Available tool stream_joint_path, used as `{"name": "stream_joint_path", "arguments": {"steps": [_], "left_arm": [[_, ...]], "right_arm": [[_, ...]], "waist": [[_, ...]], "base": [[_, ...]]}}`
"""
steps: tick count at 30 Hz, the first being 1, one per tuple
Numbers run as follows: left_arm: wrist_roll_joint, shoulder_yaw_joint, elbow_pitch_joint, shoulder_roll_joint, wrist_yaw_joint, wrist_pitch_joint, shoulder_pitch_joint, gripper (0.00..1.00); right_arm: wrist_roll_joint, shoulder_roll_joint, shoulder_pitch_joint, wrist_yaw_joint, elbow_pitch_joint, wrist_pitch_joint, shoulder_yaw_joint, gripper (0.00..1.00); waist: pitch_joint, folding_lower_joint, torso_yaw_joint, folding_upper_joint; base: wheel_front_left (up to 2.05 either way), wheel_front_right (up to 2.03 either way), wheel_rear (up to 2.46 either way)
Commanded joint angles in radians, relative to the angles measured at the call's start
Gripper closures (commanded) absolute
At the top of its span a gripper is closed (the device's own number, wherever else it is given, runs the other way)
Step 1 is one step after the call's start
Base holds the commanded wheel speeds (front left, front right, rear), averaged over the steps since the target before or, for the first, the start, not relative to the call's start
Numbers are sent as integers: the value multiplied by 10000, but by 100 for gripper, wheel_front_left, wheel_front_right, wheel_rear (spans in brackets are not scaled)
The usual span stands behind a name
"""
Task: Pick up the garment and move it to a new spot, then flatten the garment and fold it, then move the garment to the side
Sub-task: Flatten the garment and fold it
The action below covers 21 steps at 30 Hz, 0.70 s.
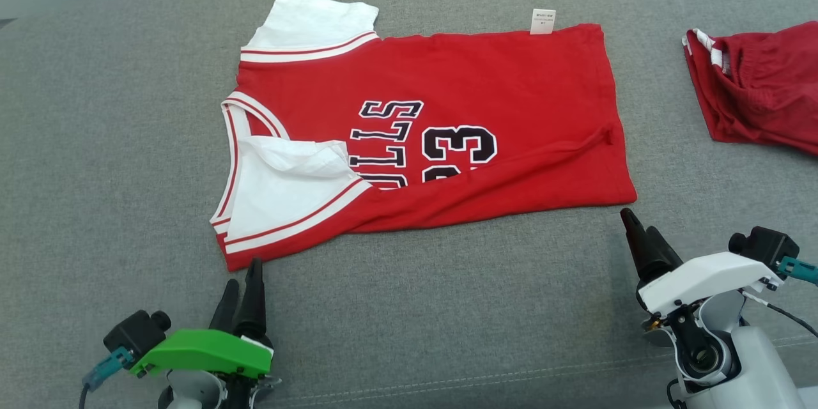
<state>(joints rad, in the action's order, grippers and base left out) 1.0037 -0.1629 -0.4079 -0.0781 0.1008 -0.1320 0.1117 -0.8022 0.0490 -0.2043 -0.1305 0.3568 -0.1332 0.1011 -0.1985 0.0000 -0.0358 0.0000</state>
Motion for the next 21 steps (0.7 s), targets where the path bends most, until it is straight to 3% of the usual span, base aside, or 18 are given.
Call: {"name": "stream_joint_path", "arguments": {"steps": [1, 10, 19, 21], "left_arm": [[176, 64, -319, 17, 24, 70, 403, 0], [727, 173, -1791, 50, 254, -222, 1757, 0], [1031, -146, -1965, 12, 312, -826, 2375, 0], [1077, -290, -1940, -13, 313, -899, 2452, 15]], "right_arm": [[-61, 32, -138, -3, 75, 57, -80, 0], [-409, 33, -699, -3, 807, 149, -384, 0], [-857, 28, -1405, 0, 2004, 350, -621, 0], [-866, 23, -1610, 5, 2339, 437, -638, 0]], "waist": [[-58, 0, -24, 0], [-316, 0, -153, 0], [-417, 0, -34, 0], [-426, 0, 21, 0]], "base": [[0, 0, 0], [0, 0, 0], [0, 0, 0], [0, 0, 0]]}}
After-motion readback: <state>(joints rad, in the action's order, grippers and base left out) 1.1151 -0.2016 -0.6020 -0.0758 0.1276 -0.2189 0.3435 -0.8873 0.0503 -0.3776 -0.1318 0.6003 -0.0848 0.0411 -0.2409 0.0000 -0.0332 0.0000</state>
